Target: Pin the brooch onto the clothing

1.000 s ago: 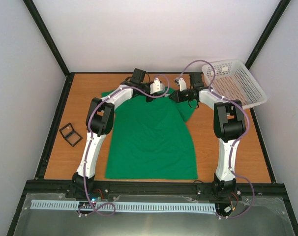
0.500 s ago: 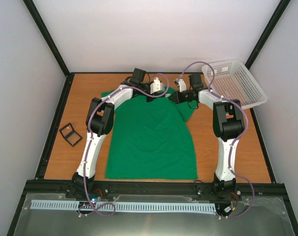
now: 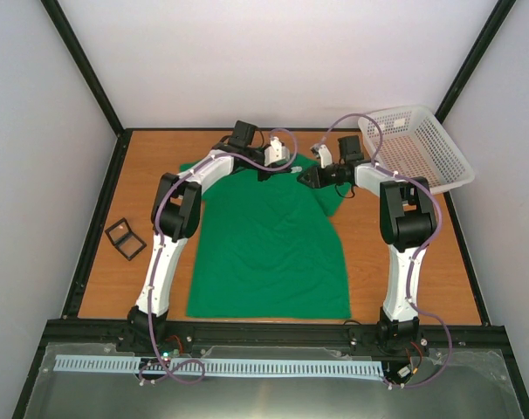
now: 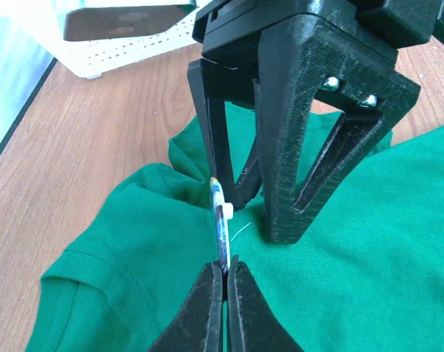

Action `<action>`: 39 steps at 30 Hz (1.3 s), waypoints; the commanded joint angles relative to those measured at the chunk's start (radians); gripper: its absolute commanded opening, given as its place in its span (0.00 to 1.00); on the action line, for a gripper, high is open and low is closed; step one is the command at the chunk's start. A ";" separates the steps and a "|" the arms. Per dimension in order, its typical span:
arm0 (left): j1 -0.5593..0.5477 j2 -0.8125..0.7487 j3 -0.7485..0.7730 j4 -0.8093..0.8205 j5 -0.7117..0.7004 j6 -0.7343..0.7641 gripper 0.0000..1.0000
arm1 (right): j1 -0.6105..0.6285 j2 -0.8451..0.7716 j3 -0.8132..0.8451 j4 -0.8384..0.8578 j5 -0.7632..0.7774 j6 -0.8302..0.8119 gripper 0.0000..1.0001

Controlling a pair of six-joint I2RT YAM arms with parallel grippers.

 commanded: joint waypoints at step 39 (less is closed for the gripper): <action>0.009 -0.045 0.030 -0.038 0.120 -0.012 0.01 | -0.008 0.037 -0.035 0.325 -0.071 0.308 0.38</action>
